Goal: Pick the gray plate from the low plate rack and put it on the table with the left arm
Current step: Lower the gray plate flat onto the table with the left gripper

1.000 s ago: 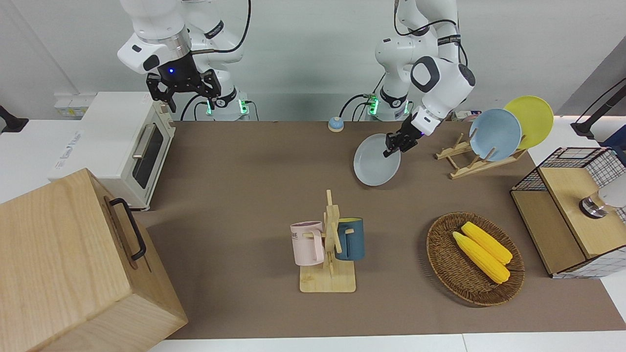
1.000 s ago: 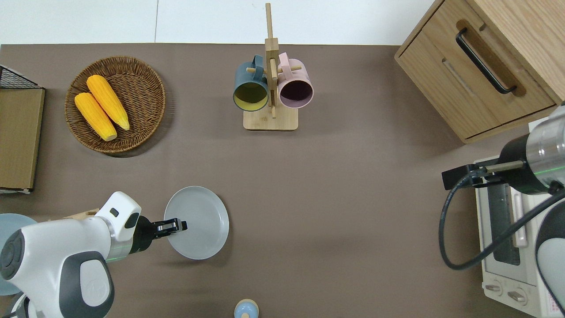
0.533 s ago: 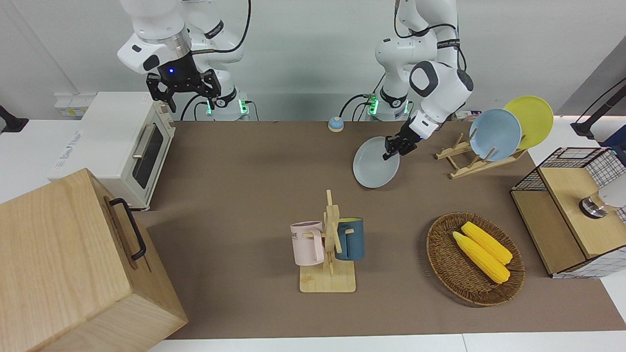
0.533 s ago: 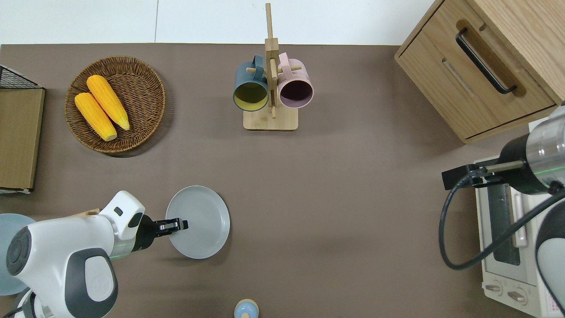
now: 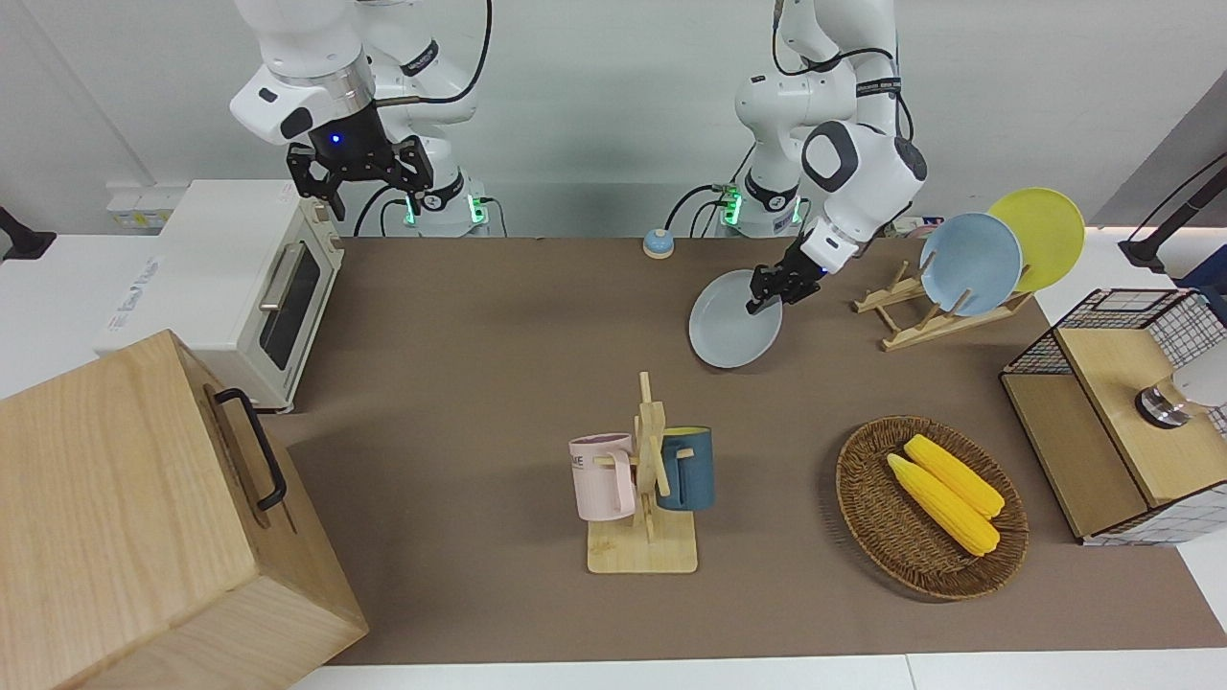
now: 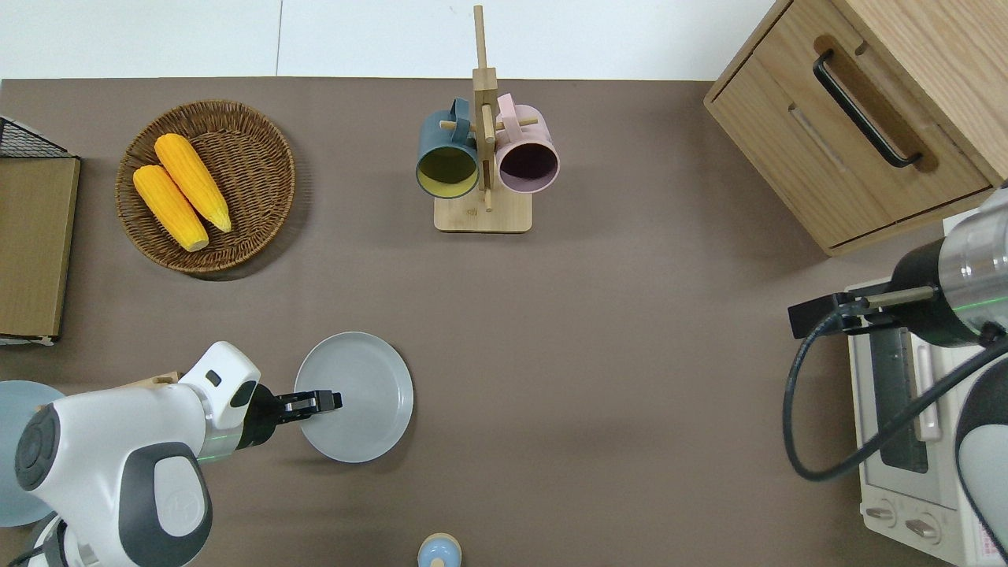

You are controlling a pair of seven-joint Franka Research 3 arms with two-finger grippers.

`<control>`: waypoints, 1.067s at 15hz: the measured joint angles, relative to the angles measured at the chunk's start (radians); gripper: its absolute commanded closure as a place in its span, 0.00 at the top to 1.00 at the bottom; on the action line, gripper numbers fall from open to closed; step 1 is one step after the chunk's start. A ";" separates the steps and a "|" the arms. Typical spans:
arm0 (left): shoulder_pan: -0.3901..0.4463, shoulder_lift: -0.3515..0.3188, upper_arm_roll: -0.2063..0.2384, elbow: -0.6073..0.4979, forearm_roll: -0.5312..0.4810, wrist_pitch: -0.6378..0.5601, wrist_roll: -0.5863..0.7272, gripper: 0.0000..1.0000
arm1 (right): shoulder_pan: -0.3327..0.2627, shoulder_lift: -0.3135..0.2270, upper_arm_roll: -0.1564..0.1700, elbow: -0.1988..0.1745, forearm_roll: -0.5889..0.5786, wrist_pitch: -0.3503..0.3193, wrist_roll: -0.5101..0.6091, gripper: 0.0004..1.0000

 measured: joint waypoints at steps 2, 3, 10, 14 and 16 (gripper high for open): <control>0.000 0.006 0.000 -0.001 0.000 0.002 0.000 0.99 | 0.000 0.000 0.000 0.000 0.000 0.000 0.000 0.99; 0.000 0.008 0.000 -0.001 0.000 0.004 0.000 1.00 | 0.000 0.000 0.000 0.000 0.000 0.000 0.000 0.99; 0.001 0.010 0.004 -0.001 0.074 0.015 0.002 1.00 | 0.000 0.000 0.000 0.000 0.000 0.000 0.000 0.99; 0.003 0.009 0.009 0.002 0.116 0.024 -0.008 1.00 | 0.000 0.000 0.000 0.000 0.000 0.000 0.000 0.99; 0.002 0.007 0.008 0.015 0.194 0.025 -0.070 1.00 | 0.000 0.000 0.000 0.000 0.000 0.000 0.000 0.99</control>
